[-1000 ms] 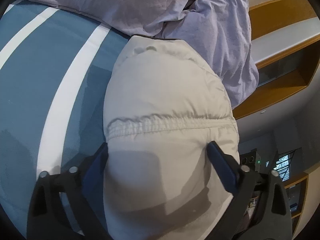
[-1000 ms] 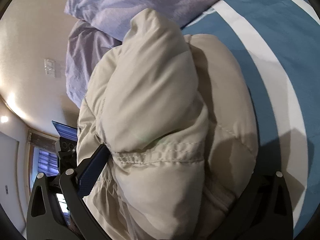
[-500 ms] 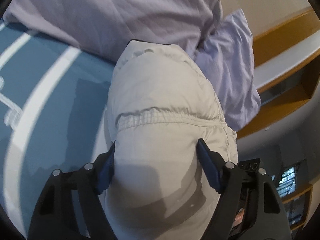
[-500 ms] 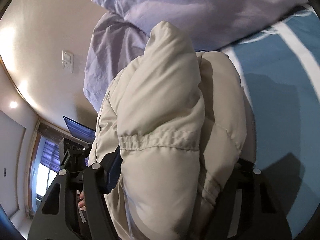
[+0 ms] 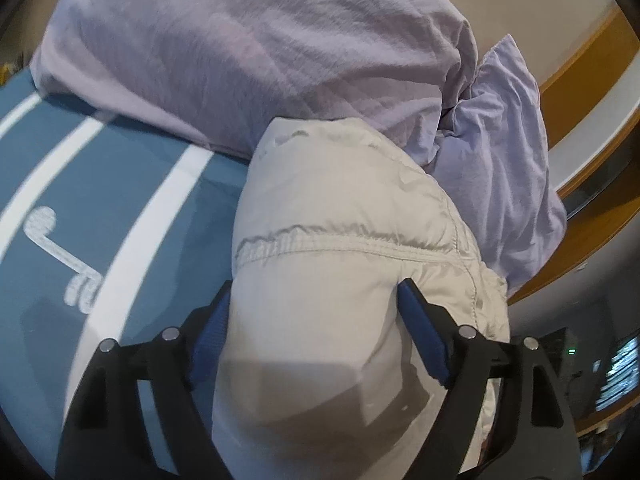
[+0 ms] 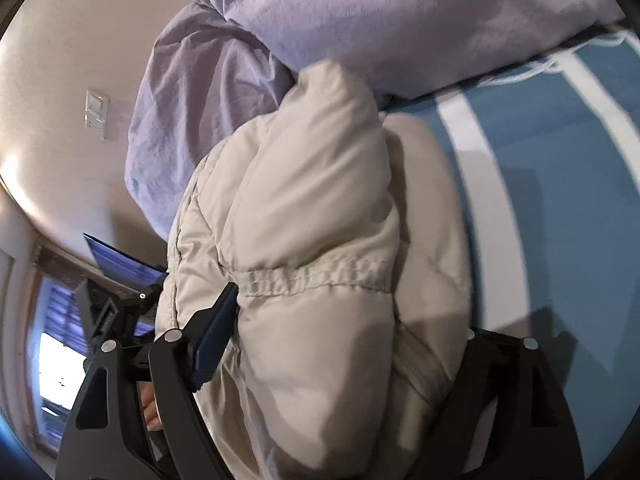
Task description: Fold large clothes
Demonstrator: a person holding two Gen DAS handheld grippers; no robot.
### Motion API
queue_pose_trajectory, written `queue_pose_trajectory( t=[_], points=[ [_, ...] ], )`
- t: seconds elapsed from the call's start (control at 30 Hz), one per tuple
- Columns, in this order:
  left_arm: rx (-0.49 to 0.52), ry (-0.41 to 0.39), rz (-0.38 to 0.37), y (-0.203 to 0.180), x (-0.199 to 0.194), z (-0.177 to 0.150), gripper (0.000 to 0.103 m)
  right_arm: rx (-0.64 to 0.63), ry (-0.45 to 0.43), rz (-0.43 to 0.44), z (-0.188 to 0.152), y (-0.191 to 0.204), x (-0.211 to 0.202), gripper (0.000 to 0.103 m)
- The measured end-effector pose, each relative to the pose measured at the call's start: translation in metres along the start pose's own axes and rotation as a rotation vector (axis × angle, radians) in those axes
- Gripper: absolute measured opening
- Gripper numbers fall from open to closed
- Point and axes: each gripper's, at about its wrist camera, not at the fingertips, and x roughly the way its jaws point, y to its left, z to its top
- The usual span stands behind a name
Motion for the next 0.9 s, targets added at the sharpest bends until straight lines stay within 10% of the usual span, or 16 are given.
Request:
queue_pose_trajectory(
  t=[0.23, 0.47, 0.73, 0.9],
  points=[
    [0.136, -0.102, 0.114, -0.030, -0.031, -0.008, 0.085, -0.015, -0.109, -0.130, -0.001, 0.006, -0.041, 0.081],
    [0.324, -0.192, 0.193, -0.079, -0.046, -0.027, 0.090, -0.308, -0.283, -0.376, -0.013, 0.073, -0.056, 0.080],
    [0.525, -0.173, 0.368, -0.101, -0.017, -0.055, 0.092, -0.510, -0.255, -0.474, -0.036, 0.099, -0.017, 0.056],
    [0.528, -0.163, 0.347, -0.088, -0.010, -0.061, 0.094, -0.512, -0.232, -0.522, -0.047, 0.085, 0.002, 0.054]
  ],
)
